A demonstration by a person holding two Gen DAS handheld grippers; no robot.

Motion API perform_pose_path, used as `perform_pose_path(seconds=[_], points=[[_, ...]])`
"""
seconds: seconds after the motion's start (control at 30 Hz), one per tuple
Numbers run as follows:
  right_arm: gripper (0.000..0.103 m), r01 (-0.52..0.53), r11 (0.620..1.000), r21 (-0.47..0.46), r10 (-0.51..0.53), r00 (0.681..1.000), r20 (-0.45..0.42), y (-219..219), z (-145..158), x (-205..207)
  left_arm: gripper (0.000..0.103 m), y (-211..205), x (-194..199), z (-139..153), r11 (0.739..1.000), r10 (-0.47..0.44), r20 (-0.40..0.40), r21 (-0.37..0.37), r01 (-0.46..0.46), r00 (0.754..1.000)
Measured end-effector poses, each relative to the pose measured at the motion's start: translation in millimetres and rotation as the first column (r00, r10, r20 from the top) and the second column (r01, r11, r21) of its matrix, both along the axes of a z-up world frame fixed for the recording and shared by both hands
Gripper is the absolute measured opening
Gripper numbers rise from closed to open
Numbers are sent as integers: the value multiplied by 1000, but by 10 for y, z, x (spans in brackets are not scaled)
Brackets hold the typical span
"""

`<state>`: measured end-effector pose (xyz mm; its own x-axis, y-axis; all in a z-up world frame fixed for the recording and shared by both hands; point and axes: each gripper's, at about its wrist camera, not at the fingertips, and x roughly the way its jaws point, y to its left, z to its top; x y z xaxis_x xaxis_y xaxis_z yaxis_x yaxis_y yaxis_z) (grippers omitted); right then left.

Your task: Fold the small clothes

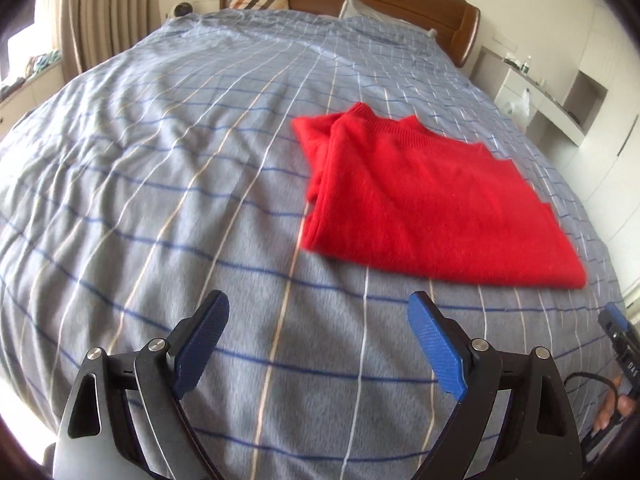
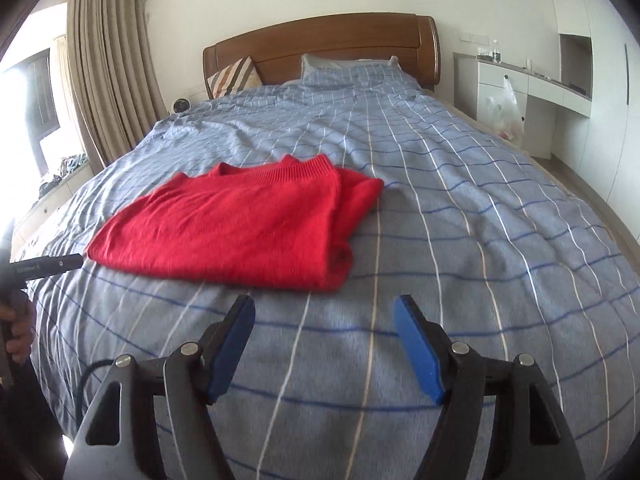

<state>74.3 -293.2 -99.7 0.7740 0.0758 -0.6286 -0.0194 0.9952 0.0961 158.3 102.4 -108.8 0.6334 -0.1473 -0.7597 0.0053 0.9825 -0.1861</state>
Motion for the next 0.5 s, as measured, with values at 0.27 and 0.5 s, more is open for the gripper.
perform_pose_path(seconds=[0.27, 0.5], points=[[72, 23, 999, -35, -23, 1000, -1, 31, -306, -281, 96, -202, -62, -310, 992, 26, 47, 122, -32, 999], [76, 7, 999, -47, -8, 1000, -24, 58, -433, -270, 102, -239, -75, -449, 990, 32, 61, 134, -40, 998]])
